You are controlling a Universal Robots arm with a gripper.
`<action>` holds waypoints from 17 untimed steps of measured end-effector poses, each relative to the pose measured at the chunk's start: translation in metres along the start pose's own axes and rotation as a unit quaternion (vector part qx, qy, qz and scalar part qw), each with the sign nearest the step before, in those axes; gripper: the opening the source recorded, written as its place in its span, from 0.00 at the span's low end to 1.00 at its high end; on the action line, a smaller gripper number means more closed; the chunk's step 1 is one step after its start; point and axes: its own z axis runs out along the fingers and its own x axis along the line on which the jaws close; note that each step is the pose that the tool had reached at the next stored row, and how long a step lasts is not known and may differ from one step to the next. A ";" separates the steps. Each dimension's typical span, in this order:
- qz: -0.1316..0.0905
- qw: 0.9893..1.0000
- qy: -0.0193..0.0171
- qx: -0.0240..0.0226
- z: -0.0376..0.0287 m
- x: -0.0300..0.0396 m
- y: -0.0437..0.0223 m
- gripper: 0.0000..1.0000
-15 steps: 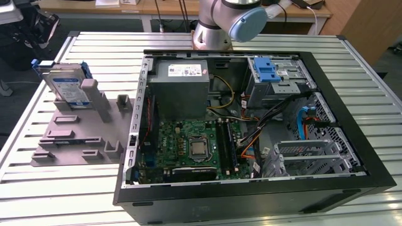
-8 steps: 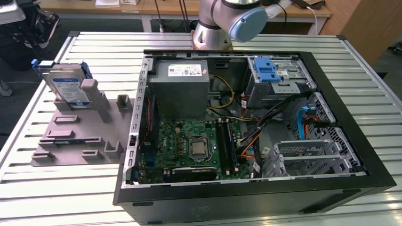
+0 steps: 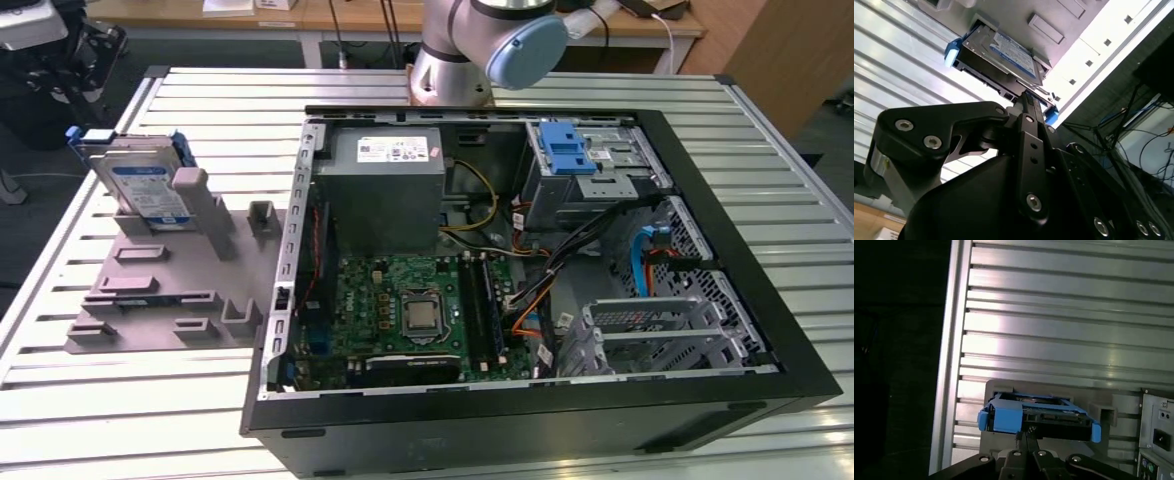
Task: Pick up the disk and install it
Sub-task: 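Pick up the disk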
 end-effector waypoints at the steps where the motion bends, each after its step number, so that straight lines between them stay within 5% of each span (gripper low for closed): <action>1: -0.009 1.000 0.000 0.000 0.0000 0.0000 0.0000 0.11; 6: -0.054 0.999 0.002 0.001 0.0001 0.0000 0.0000 0.11; 12: -0.103 0.995 0.004 0.001 0.0001 0.0000 0.0000 0.11; 17: -0.106 0.994 0.004 0.001 0.0001 0.0000 0.0000 0.11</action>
